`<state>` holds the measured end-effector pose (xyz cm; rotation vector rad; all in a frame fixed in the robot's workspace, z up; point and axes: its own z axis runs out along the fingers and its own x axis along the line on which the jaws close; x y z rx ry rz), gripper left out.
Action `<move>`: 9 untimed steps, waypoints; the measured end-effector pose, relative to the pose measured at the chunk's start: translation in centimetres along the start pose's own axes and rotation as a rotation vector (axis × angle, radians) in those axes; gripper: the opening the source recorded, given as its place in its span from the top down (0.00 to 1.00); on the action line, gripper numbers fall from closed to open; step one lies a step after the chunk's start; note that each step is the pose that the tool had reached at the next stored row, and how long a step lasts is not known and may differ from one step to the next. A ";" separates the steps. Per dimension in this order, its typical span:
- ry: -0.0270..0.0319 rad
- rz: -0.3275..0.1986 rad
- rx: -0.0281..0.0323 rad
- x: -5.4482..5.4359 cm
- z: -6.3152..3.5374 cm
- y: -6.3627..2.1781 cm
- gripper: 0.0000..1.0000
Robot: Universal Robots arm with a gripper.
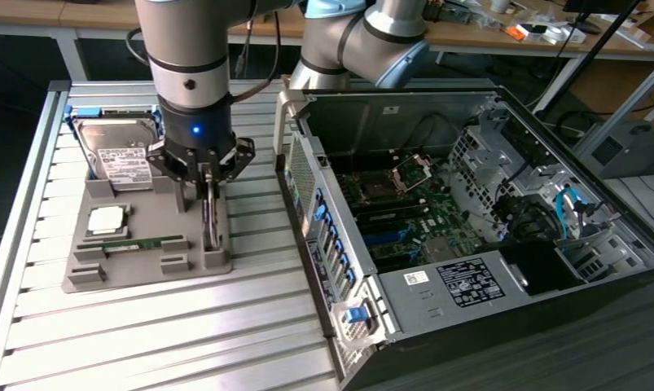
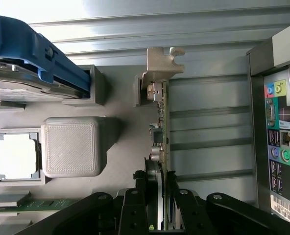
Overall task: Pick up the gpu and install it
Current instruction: 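Pick up the gpu and move the gpu toward the slot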
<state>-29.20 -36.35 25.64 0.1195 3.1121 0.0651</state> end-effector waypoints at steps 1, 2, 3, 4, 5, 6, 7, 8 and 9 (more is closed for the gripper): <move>0.0000 0.000 0.0000 0.0 -0.12 0.01 0.73; 0.0000 0.000 0.0000 0.0 -0.19 0.01 0.73; -0.0001 0.000 -0.0001 0.0 -0.24 0.01 0.73; -0.0001 0.000 -0.0001 0.0 -0.30 0.01 0.73; -0.0002 0.000 -0.0001 0.0 -0.34 0.02 0.73; -0.0002 0.000 -0.0002 0.0 -0.38 0.02 0.73; -0.0002 0.000 -0.0002 0.0 -0.41 0.02 0.73; -0.0001 0.000 -0.0001 0.0 -0.44 0.02 0.73; -0.0002 0.000 -0.0001 0.0 -0.47 0.02 0.73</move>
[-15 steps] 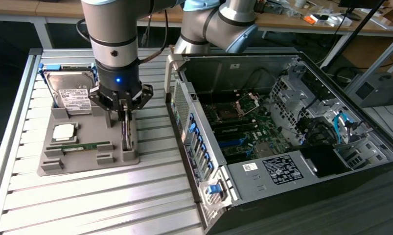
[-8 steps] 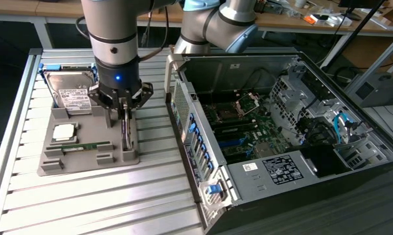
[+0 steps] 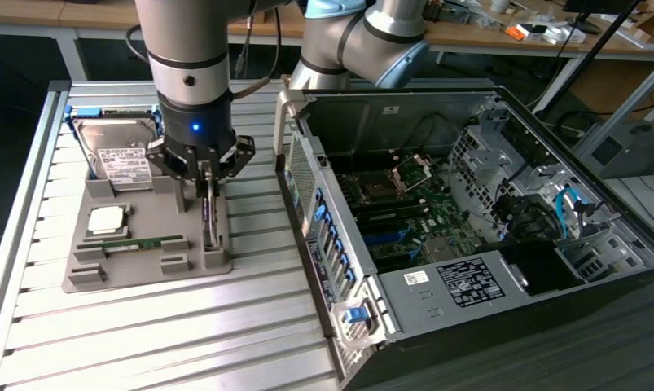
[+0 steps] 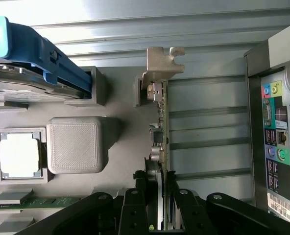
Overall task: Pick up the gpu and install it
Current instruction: 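Pick up the gpu and move the gpu toward the slot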
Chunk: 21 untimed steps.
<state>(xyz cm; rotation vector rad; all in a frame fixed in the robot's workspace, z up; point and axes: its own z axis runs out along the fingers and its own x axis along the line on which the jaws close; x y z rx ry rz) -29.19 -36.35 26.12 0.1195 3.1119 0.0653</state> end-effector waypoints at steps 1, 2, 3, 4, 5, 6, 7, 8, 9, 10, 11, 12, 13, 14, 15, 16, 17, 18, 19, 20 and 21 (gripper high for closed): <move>0.0001 0.000 0.0001 0.0 -0.04 0.00 0.73; 0.0002 0.000 0.0001 0.0 -0.07 0.00 0.73; 0.0002 0.000 0.0002 0.0 -0.12 0.00 0.73; 0.0001 0.000 0.0001 0.0 -0.15 0.01 0.73; 0.0001 0.000 0.0001 0.0 -0.21 0.01 0.73; 0.0001 0.000 0.0001 0.0 -0.26 0.01 0.73; 0.0001 0.000 0.0001 0.0 -0.32 0.01 0.73; 0.0001 0.000 0.0001 0.0 -0.40 0.02 0.73; 0.0002 0.000 0.0001 0.0 -0.51 0.02 0.73; 0.0001 0.000 0.0001 0.0 -0.64 0.03 0.73; 0.0001 0.000 0.0001 0.0 -0.76 0.03 0.73; 0.0000 0.000 0.0000 0.0 -0.88 0.04 0.73; 0.0001 0.000 0.0001 0.0 -0.96 0.04 0.73; 0.0001 0.000 0.0001 0.0 -1.04 0.04 0.73; 0.0001 0.000 0.0000 0.0 -1.13 0.05 0.73; 0.0001 0.000 0.0000 0.0 -1.21 0.05 0.73; 0.0001 0.000 0.0001 0.0 -1.28 0.05 0.73; 0.0001 0.000 0.0001 0.0 -1.35 0.06 0.73; 0.0001 0.000 0.0001 0.0 -1.42 0.06 0.73; 0.0001 0.000 0.0000 0.0 -1.48 0.06 0.73; 0.0001 0.000 0.0000 0.0 -1.56 0.07 0.73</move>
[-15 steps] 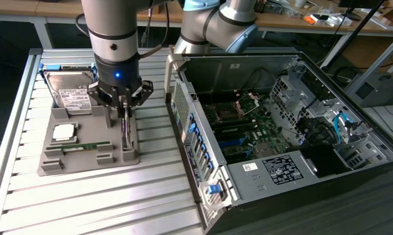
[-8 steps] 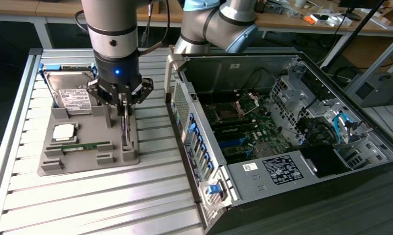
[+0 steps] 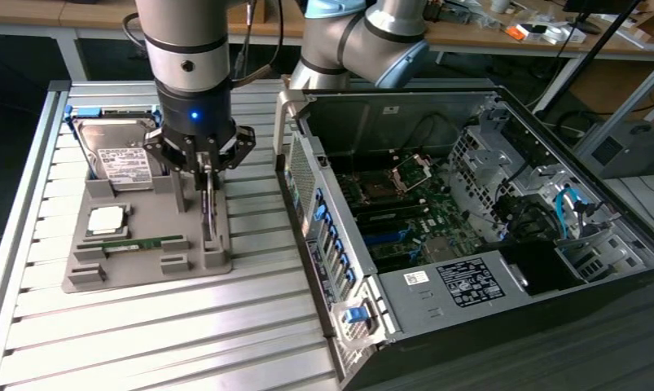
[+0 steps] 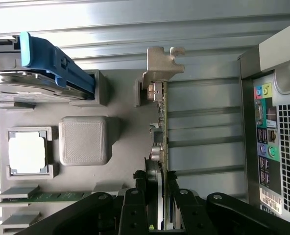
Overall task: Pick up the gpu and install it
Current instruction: 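Pick up the gpu and move the gpu toward the slot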
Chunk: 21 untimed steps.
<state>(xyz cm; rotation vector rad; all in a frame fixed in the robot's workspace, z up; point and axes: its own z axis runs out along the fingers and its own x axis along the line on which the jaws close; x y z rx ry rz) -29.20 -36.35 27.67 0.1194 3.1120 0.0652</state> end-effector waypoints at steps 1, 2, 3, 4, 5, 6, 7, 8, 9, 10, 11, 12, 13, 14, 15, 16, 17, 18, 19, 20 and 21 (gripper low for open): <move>0.0001 0.000 0.0001 0.0 -0.08 0.00 0.73; 0.0000 0.000 0.0000 0.0 -0.15 0.01 0.73; 0.0001 0.000 0.0001 0.0 -0.22 0.01 0.73; 0.0001 0.000 0.0001 0.0 -0.30 0.01 0.73; 0.0001 0.000 0.0000 0.0 -0.37 0.02 0.73; 0.0000 0.000 0.0000 0.0 -0.43 0.02 0.73; 0.0001 0.000 0.0000 0.0 -0.50 0.02 0.73; 0.0000 0.000 0.0000 0.0 -0.59 0.03 0.73; 0.0001 0.000 0.0001 0.0 -0.67 0.03 0.73; 0.0000 0.000 0.0000 0.0 -0.74 0.03 0.73; 0.0001 0.000 0.0000 0.0 -0.81 0.03 0.73; 0.0000 0.000 0.0000 0.0 -0.88 0.04 0.73; 0.0001 0.000 0.0000 0.0 -0.94 0.04 0.73; 0.0000 0.000 0.0000 0.0 -1.00 0.04 0.73; 0.0001 0.000 0.0001 0.0 -1.06 0.04 0.73; 0.0001 0.000 0.0000 0.0 -1.11 0.05 0.73; 0.0001 0.000 0.0001 0.0 -1.18 0.05 0.73; 0.0000 0.000 0.0000 0.0 -1.23 0.05 0.73; 0.0000 0.000 0.0000 0.0 -1.29 0.06 0.73; 0.0000 0.000 0.0000 0.0 -1.35 0.06 0.73; 0.0000 0.000 0.0000 0.0 -1.41 0.06 0.73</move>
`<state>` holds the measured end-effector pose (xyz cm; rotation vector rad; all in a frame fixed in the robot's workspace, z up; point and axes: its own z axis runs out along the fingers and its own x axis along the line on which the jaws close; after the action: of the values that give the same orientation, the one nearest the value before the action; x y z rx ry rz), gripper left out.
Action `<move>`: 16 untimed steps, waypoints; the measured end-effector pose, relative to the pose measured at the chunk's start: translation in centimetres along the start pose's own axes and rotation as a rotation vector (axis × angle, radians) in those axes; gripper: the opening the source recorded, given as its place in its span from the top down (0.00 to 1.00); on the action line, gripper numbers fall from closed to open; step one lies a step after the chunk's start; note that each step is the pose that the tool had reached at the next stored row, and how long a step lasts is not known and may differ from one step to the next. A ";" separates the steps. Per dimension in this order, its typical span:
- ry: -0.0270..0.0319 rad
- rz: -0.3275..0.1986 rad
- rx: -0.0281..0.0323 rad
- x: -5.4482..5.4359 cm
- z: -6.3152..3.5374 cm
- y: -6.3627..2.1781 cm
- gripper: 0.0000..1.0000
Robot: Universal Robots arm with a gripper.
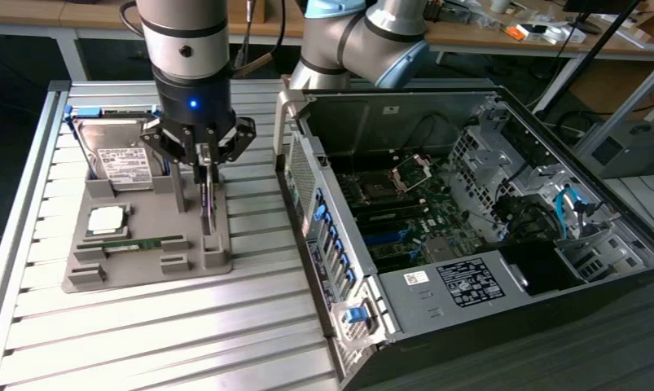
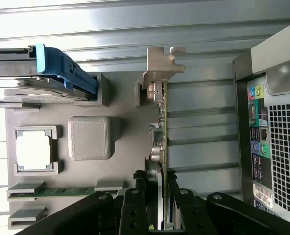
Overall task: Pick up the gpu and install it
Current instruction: 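Pick up the gpu and move the gpu toward the slot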
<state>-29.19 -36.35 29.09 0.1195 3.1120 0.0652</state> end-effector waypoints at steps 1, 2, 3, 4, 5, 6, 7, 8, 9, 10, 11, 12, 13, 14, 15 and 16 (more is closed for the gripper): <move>0.0000 0.000 0.0000 0.0 -0.07 0.00 0.73; 0.0000 0.000 0.0000 0.0 -0.12 0.00 0.73; 0.0000 0.000 -0.0001 0.0 -0.27 0.01 0.73; 0.0000 0.000 0.0000 0.0 -0.41 0.02 0.73; -0.0001 0.000 0.0000 0.0 -0.50 0.02 0.73; 0.0000 0.000 0.0000 0.0 -0.60 0.03 0.73; 0.0000 0.000 0.0000 0.0 -0.66 0.03 0.73; 0.0000 0.000 0.0000 0.0 -0.72 0.03 0.73; 0.0000 0.000 0.0000 0.0 -0.79 0.03 0.73; 0.0000 0.000 0.0000 0.0 -0.87 0.04 0.73; 0.0000 0.000 -0.0001 0.0 -0.94 0.04 0.73; 0.0000 0.000 0.0000 0.0 -1.02 0.04 0.73; -0.0001 0.000 0.0000 0.0 -1.11 0.05 0.73; 0.0001 0.000 0.0001 0.0 -1.21 0.05 0.73; 0.0000 0.000 0.0000 0.0 -1.27 0.05 0.73; -0.0001 0.000 0.0000 0.0 -1.37 0.06 0.73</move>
<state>-29.19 -36.35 30.46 0.1194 3.1119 0.0653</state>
